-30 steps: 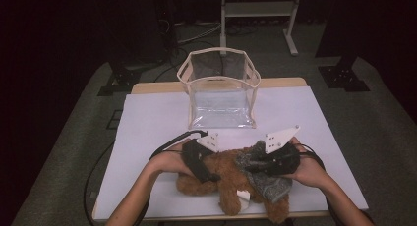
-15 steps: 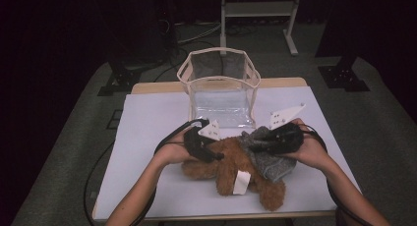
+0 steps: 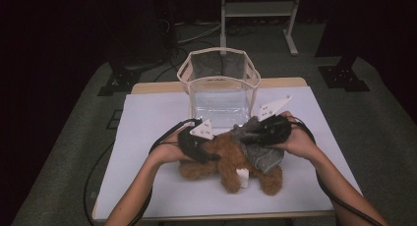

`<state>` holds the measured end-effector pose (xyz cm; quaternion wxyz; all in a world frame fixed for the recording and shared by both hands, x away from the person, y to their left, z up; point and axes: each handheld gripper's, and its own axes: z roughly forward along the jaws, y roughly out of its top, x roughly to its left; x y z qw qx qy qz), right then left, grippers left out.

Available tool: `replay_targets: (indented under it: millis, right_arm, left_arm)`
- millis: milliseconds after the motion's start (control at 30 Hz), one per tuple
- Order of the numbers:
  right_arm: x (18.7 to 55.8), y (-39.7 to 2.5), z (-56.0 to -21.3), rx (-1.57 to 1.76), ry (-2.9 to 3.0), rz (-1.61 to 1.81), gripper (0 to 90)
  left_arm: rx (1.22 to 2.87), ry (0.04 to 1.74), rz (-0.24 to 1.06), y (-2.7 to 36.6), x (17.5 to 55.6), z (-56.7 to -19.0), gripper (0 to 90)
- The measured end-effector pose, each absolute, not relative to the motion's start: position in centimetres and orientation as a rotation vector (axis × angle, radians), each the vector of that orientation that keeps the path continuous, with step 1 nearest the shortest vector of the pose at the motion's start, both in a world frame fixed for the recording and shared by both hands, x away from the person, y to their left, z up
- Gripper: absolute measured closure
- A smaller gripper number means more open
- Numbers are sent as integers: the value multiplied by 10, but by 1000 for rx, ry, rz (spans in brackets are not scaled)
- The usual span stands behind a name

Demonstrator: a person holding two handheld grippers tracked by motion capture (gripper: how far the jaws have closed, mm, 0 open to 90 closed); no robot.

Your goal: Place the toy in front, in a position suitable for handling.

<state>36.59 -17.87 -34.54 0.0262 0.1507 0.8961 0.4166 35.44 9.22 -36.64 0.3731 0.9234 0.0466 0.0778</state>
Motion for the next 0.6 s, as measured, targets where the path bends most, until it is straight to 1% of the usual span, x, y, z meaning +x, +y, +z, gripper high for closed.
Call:
replay_targets:
  millis: [67,133,200,267,367,500,600]
  right_arm:
    - [356,-175,-351,429,2766,1279,765]
    - [343,-175,-353,405,2753,1281,765]
    - [332,-177,-355,380,2741,1278,765]
    - [323,-178,-355,360,2748,1270,764]
    - [312,-172,-347,313,2725,1239,761]
    - [310,-159,-337,242,2701,1263,755]
    - [314,-153,-341,225,2717,1261,756]
  left_arm:
    - [2333,143,177,100,350,-365,300]
    - [2309,166,191,108,345,-363,274]
    - [2303,160,179,112,340,-365,287]
    - [2309,140,160,112,334,-370,329]
    - [2336,115,188,105,329,-374,355]
    - [2361,91,226,102,324,-374,364]
    - [2360,98,238,104,322,-374,368]
